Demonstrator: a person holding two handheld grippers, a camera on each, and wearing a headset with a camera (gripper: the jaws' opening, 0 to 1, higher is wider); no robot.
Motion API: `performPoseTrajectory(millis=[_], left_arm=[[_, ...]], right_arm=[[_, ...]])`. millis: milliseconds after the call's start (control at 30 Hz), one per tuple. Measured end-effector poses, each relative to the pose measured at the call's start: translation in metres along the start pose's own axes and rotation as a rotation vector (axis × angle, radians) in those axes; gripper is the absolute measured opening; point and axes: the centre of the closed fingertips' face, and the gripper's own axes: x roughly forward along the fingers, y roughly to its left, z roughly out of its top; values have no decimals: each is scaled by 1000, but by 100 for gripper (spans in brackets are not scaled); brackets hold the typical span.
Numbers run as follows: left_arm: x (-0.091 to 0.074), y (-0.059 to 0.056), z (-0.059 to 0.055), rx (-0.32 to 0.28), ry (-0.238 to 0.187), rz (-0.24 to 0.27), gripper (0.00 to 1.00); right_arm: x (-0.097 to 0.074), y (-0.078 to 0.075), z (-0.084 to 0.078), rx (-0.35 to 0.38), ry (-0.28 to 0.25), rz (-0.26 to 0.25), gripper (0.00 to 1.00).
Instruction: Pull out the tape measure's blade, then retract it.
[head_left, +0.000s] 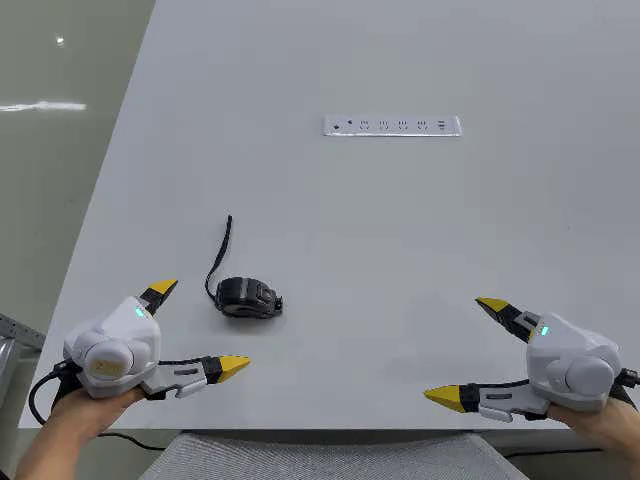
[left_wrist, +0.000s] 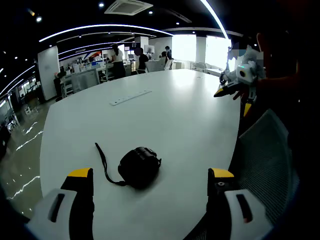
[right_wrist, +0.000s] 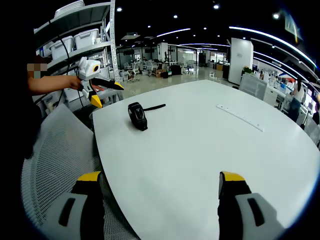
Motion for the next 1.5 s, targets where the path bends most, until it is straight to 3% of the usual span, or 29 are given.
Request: performPoseTrajectory(millis=[467,1167,1500], left_arm=[[1,3,-2,12,9,3,96],[6,6,-5,97,86,-55,84],[8,4,-7,164,146,-106,78]], right_arm=[[-1,-1,2,-11,7,-2,97],[3,-7,4,-43,21,24,94],[8,-7,5,-68,32,50,91]])
